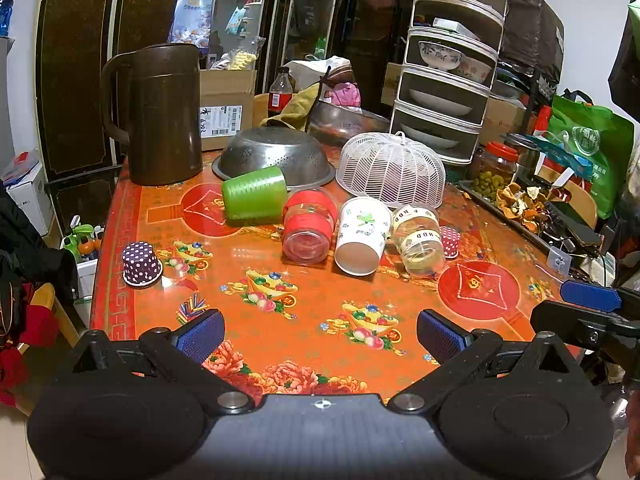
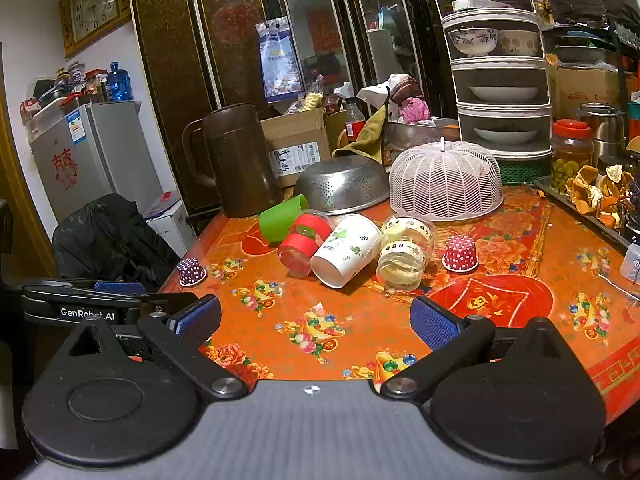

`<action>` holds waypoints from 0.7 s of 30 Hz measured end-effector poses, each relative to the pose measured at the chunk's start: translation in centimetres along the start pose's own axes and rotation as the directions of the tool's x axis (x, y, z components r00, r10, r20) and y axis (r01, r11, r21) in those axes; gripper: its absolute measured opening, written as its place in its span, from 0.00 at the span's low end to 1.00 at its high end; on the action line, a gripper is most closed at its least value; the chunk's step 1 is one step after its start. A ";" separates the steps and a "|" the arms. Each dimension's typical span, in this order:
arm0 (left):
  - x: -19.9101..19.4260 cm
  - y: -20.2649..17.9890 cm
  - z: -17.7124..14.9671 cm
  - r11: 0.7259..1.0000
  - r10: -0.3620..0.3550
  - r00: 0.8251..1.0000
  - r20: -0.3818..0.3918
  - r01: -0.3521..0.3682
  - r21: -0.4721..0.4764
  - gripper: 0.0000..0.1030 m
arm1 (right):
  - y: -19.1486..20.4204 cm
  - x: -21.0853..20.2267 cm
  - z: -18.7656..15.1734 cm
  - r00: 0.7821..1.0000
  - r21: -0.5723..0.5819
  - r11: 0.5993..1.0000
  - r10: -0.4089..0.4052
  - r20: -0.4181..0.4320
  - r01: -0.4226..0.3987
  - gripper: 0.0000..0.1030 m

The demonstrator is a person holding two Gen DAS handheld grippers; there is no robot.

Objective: Flip cup upright

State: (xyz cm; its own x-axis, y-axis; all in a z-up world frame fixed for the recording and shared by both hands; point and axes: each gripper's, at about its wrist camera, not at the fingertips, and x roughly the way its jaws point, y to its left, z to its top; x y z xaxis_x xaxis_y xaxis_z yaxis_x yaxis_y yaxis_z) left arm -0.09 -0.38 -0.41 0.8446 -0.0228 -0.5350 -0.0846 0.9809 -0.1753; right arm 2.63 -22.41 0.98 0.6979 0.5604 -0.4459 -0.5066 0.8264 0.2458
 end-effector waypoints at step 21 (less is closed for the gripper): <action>12.2 1.9 8.2 1.000 0.001 0.984 -0.177 -0.003 -0.010 1.00 | -3.3 -0.6 -1.0 1.000 0.082 0.997 -0.005 0.003 0.004 0.99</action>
State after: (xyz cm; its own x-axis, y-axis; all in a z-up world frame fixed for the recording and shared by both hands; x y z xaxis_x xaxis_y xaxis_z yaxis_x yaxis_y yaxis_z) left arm 14.44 2.79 -0.47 0.7379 -0.0556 -0.6727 -0.0920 0.9790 -0.1819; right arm 3.40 -25.57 -0.44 0.7017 0.5568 -0.4444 -0.4605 0.8305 0.3133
